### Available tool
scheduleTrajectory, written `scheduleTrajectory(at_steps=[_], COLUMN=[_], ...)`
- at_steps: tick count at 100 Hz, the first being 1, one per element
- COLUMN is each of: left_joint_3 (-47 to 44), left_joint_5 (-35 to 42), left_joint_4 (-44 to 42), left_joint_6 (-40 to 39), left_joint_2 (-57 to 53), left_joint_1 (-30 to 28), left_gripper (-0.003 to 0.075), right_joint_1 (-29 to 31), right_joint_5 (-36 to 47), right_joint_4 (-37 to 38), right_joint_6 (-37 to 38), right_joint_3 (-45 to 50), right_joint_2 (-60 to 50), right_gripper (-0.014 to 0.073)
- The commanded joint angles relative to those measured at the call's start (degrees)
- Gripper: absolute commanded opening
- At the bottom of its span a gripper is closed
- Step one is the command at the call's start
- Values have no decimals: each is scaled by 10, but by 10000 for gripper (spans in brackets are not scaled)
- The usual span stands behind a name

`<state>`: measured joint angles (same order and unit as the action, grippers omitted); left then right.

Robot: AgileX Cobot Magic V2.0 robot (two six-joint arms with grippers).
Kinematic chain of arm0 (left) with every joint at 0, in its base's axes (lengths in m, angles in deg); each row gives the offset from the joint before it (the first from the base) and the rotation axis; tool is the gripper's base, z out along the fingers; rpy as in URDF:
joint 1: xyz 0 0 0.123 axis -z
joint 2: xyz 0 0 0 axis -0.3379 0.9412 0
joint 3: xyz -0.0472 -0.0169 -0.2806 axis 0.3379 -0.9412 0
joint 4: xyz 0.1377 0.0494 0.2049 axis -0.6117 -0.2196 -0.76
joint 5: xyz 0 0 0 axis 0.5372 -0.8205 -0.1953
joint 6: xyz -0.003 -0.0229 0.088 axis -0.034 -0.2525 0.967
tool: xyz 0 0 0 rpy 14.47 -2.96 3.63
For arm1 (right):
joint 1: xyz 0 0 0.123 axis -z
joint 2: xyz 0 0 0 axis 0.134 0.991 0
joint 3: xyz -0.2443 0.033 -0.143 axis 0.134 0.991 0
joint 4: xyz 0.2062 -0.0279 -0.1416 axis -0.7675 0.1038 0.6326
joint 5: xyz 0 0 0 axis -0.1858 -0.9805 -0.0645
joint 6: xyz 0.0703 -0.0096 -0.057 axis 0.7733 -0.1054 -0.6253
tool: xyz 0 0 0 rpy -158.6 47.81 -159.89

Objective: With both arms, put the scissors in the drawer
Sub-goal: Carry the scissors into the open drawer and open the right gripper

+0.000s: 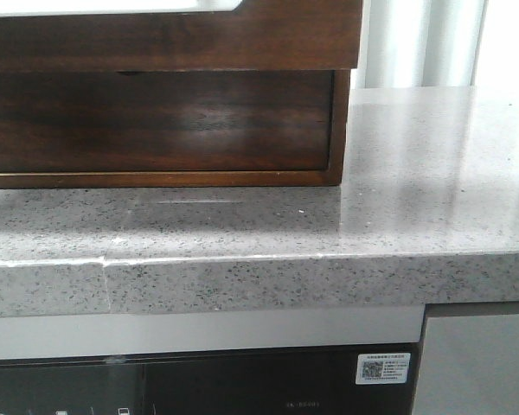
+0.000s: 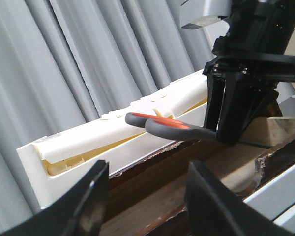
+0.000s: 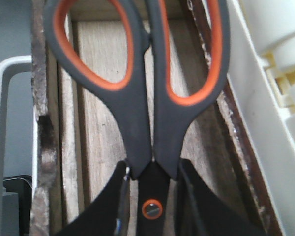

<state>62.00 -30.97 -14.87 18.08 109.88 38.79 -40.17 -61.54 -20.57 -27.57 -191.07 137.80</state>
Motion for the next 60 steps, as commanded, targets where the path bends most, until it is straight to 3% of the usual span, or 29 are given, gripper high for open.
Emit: scheduleTrajectory(at_steps=[1, 52, 60], left_joint_3=[17, 17, 17], left_joint_5=[31, 31, 31], left_joint_4=[13, 13, 13], left_joint_6=[-7, -7, -7], left_joint_2=[2, 2, 2], left_joint_1=[1, 1, 1], left_gripper=[316, 316, 316], right_joint_1=[1, 1, 1], right_joint_5=[30, 15, 15], right_joint_4=[-10, -10, -10], right_joint_6=[-4, -5, -5], right_joint_3=[-18, -18, -18], right_joint_2=[-16, -11, -11], right_gripper=[-124, -123, -92])
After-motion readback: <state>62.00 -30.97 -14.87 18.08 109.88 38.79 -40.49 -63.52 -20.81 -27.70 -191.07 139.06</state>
